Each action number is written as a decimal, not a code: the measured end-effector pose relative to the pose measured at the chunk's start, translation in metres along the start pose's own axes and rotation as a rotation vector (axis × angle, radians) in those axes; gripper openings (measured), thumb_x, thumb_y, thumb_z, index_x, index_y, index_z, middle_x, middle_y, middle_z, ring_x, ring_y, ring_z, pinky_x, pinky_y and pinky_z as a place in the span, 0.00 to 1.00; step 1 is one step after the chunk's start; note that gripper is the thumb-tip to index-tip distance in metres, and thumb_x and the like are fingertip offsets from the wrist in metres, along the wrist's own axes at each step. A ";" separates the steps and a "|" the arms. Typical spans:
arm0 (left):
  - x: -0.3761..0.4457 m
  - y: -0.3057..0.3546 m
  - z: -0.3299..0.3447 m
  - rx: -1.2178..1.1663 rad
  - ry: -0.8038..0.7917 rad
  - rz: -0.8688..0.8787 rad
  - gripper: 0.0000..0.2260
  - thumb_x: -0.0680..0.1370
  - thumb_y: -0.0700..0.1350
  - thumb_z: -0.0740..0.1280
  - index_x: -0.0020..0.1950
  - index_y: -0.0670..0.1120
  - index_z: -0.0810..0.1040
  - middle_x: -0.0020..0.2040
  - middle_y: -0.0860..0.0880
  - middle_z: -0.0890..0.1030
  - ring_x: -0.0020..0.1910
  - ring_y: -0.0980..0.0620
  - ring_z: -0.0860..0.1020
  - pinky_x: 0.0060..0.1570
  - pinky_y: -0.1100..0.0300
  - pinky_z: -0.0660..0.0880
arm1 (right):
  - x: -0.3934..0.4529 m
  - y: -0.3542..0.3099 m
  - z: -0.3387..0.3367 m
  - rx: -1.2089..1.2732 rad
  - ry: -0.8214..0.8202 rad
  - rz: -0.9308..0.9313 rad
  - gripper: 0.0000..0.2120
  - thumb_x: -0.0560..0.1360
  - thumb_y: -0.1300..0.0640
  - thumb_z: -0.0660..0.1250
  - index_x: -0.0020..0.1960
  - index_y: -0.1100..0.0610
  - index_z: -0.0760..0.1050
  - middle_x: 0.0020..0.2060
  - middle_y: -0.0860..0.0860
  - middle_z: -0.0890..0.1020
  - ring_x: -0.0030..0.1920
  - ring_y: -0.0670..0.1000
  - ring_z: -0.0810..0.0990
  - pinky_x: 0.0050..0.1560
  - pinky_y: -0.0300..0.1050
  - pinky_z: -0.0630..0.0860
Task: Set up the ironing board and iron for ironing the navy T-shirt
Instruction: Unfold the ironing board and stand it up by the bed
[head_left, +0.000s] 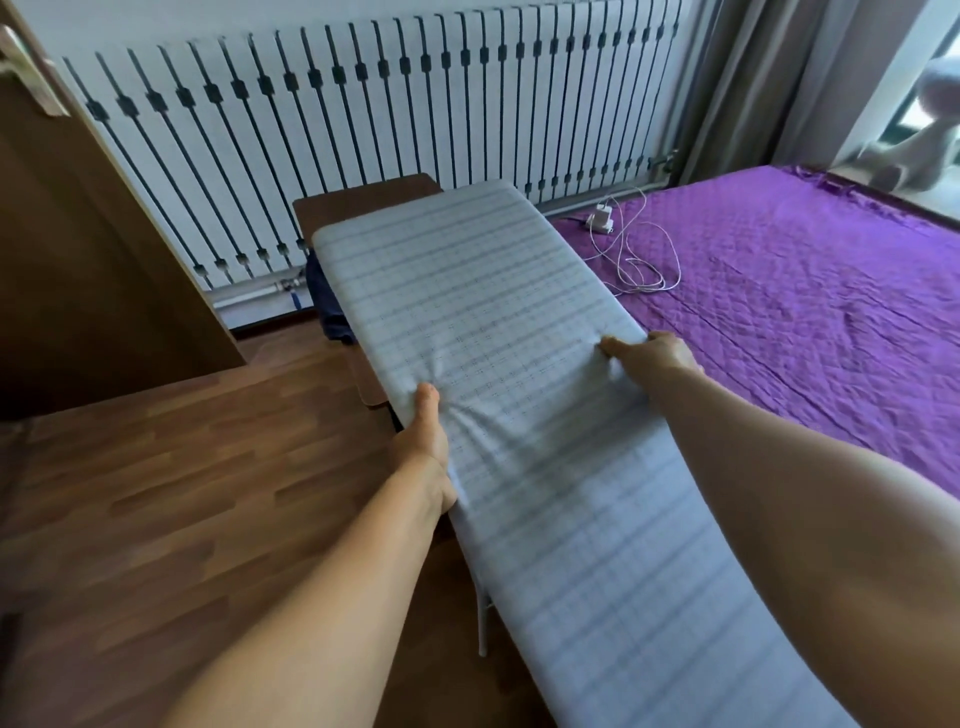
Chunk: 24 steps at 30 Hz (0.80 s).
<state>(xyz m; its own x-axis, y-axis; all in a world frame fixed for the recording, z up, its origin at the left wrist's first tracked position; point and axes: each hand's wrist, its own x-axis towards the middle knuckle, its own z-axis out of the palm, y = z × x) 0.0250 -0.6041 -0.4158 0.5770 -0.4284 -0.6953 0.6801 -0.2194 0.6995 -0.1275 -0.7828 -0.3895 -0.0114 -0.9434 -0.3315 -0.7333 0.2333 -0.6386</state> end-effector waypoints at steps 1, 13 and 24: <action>0.000 0.000 0.000 -0.009 0.007 0.009 0.30 0.67 0.69 0.67 0.52 0.44 0.78 0.47 0.43 0.82 0.42 0.43 0.82 0.44 0.47 0.79 | -0.011 -0.005 0.000 -0.022 0.025 0.017 0.40 0.60 0.29 0.66 0.64 0.52 0.72 0.64 0.59 0.74 0.67 0.63 0.68 0.69 0.60 0.62; -0.008 0.014 0.004 -0.052 -0.130 -0.039 0.31 0.67 0.69 0.65 0.51 0.43 0.76 0.43 0.44 0.81 0.37 0.42 0.81 0.42 0.46 0.81 | -0.118 -0.013 0.066 0.023 0.181 -0.080 0.22 0.76 0.52 0.60 0.70 0.48 0.67 0.74 0.49 0.62 0.74 0.53 0.57 0.71 0.52 0.55; -0.069 -0.004 0.035 -0.124 -0.276 -0.150 0.26 0.71 0.66 0.64 0.51 0.44 0.75 0.46 0.46 0.80 0.40 0.43 0.80 0.46 0.45 0.80 | -0.218 0.034 0.072 0.370 0.468 0.009 0.15 0.75 0.59 0.61 0.60 0.52 0.77 0.58 0.53 0.77 0.62 0.54 0.72 0.65 0.43 0.65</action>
<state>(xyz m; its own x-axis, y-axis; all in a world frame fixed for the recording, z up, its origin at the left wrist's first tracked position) -0.0335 -0.6040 -0.3654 0.3332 -0.6244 -0.7065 0.8077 -0.1975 0.5555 -0.1013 -0.5523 -0.3890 -0.3769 -0.9249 -0.0503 -0.4476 0.2294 -0.8643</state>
